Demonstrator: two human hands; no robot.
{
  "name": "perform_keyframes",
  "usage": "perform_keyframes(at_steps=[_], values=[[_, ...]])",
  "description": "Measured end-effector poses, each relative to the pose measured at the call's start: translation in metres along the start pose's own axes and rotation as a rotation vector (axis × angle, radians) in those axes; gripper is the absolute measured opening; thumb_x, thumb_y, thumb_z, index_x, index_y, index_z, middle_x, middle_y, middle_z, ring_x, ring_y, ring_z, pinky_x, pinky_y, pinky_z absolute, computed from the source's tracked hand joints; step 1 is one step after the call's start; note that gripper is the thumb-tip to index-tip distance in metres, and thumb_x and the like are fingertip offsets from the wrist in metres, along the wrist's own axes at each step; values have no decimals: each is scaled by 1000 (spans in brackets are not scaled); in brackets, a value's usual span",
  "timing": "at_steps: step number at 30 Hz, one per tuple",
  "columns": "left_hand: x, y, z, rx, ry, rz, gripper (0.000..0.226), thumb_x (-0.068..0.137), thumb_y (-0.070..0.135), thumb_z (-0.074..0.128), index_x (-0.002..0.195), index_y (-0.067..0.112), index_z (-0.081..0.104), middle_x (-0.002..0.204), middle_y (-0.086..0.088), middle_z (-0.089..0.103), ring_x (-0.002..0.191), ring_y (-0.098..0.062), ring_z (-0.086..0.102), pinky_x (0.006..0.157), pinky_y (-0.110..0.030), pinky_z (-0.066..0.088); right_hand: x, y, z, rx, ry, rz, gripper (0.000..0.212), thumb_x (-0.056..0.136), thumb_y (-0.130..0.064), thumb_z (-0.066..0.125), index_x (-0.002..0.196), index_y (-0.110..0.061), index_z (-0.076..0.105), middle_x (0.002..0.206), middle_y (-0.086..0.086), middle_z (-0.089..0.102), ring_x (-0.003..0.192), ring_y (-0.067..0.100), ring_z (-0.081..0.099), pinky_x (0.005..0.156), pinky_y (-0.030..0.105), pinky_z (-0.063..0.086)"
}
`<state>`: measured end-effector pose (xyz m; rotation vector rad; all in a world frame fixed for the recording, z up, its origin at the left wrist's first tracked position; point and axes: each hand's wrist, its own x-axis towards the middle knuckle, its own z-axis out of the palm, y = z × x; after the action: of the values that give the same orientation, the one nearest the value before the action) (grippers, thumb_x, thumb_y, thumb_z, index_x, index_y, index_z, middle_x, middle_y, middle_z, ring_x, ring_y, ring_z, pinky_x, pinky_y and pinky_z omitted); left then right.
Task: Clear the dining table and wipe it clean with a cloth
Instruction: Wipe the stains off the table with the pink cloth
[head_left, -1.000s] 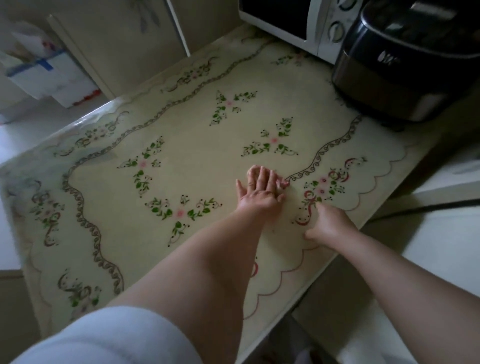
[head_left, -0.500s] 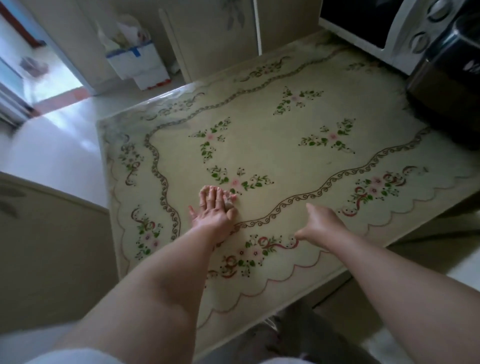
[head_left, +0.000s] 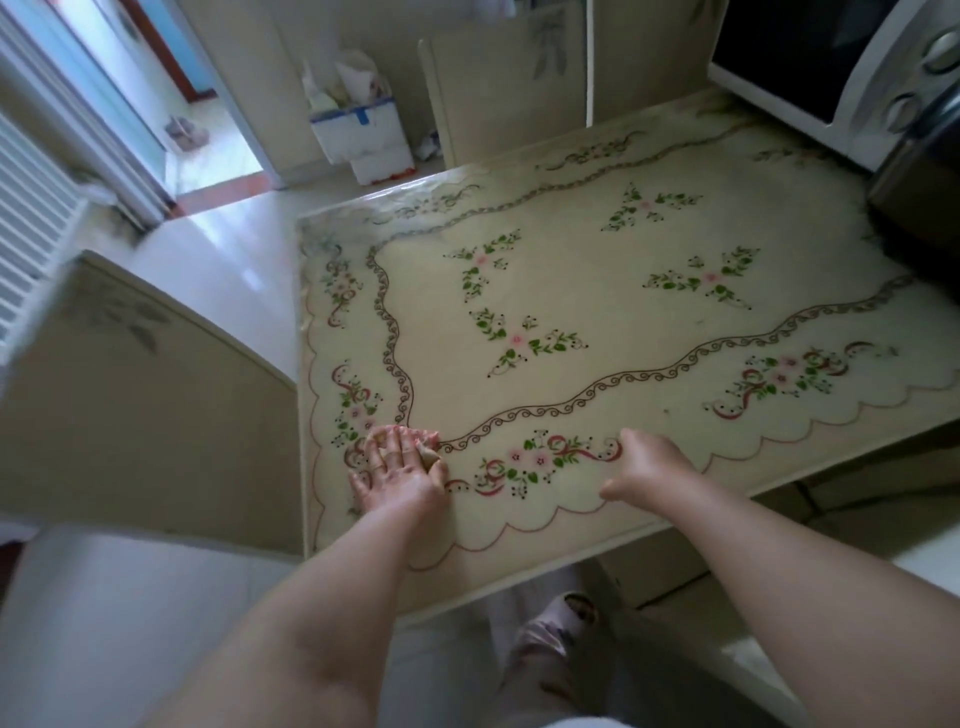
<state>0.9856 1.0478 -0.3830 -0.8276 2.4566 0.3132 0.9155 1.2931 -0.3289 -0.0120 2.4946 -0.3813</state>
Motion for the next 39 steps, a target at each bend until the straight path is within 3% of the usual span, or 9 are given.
perform_keyframes(at_steps=[6,11,14,18,22,27,32,36,39], values=[[-21,53,22,85,-68,266,69,100,52,16,149,24,-23,153,0,-37,139,-27,-36,111,-58,-18,-4,7,8,-17,-36,6,56,79,-27,74,126,-11,48,121,7,58,107,22,58,78,26,47],[6,75,-3,180,-103,357,67,101,51,18,151,27,-20,155,1,-32,141,-26,-34,110,-59,-20,16,4,-5,-56,-10,42,53,80,-26,73,125,-9,50,114,8,60,98,22,58,78,28,50],[27,87,-17,205,-105,402,67,100,52,17,151,28,-18,155,2,-32,140,-26,-34,111,-61,-19,31,0,-11,-46,-6,70,55,81,-26,73,127,-10,49,118,8,59,105,23,58,80,28,49],[62,103,-38,228,-112,426,69,99,54,20,152,28,-16,157,2,-30,141,-26,-32,111,-60,-18,50,-8,-13,8,32,91,62,83,-26,70,136,-11,42,119,9,60,104,23,60,82,30,52],[97,120,-58,253,-111,462,69,99,55,21,153,27,-13,158,2,-27,142,-26,-31,112,-59,-17,66,-9,-22,101,148,126,59,87,-19,62,141,-16,38,118,7,61,93,18,62,71,28,51],[134,145,-81,240,-102,468,73,98,57,26,153,25,-10,159,2,-26,143,-26,-30,113,-59,-16,70,15,-38,223,282,248,38,89,-16,61,126,-16,51,110,6,63,85,17,56,68,27,45],[151,173,-88,215,-46,467,75,98,54,27,153,22,-11,158,0,-27,142,-28,-31,114,-56,-17,68,42,-33,247,254,358,37,82,-22,72,114,-17,55,114,3,61,101,18,59,80,26,48],[156,189,-90,228,-42,472,76,98,55,27,153,21,-13,158,-2,-28,142,-29,-31,115,-55,-14,71,44,-26,333,316,364,35,79,-27,75,108,-17,59,103,2,65,88,16,59,72,25,49],[158,192,-89,245,-44,487,77,97,56,27,153,21,-13,158,-2,-28,141,-29,-32,115,-55,-15,77,39,-26,376,389,356,29,79,-26,75,106,-17,66,101,3,69,89,17,64,75,27,53]])
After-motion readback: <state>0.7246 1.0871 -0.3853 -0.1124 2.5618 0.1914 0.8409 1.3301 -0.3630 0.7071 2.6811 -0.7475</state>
